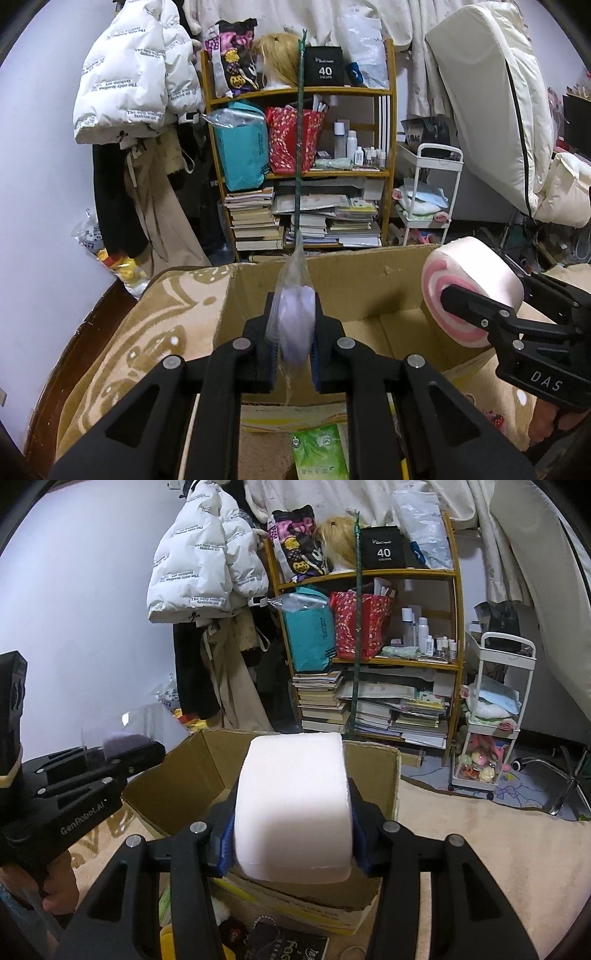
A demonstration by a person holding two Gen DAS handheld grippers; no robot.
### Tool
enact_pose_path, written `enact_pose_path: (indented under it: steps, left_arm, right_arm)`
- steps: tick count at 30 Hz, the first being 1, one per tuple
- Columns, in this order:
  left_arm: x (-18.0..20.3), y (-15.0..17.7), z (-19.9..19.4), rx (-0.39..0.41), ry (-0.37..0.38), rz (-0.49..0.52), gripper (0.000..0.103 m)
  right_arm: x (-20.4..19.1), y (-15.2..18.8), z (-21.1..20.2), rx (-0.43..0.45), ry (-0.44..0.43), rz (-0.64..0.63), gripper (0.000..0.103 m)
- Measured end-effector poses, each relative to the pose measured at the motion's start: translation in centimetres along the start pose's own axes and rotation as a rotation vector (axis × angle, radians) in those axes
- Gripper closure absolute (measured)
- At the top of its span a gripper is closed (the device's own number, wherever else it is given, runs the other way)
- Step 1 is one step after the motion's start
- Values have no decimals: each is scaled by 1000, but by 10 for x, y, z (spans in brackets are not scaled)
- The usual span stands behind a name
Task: Organize soft objects
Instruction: 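Lift the clear bag and the roll cushion and carry both over the cardboard box, then open the left tool over the box while the right tool releases the roll cushion, then move both tools back from the box to the remaining pile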
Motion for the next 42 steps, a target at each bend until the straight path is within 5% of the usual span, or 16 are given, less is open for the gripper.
enact_pose_path:
  steps: [12, 15, 18, 24, 27, 31, 42]
  left_arm:
    - [-4, 8, 4, -39, -8, -10, 79]
    - [-5, 11, 4, -48, -17, 1, 71]
    - [-8, 14, 2, -66, -32, 2, 52]
    - [-11, 13, -8, -74, -35, -3, 41]
    - [-15, 9, -19, -48, -50, -18, 23]
    - [-18, 3, -33, -24, -75, -7, 7]
    - [-22, 14, -72, -65, -100, 10, 6]
  right_arm:
    - [6, 3, 4, -11, -16, 54, 38]
    - [5, -1, -1, 12, -16, 62, 26]
    - [3, -3, -4, 16, -16, 62, 23]
    - [-1, -7, -16, 23, -5, 62, 9]
    - [-1, -10, -24, 31, 4, 64, 0]
    - [-4, -16, -39, 46, 19, 65, 0]
    - [-7, -13, -81, 41, 40, 82, 0]
Point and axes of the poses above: each gripper's, at about its wrist camera, not at the fingertips, and z roughly the way its jaws point, x to its right, y to its underside, the point moved 8 cm from there along z, roughly the way its jaws point, and after that the axes turned 11 degrees about x, right-handed, at the moved point
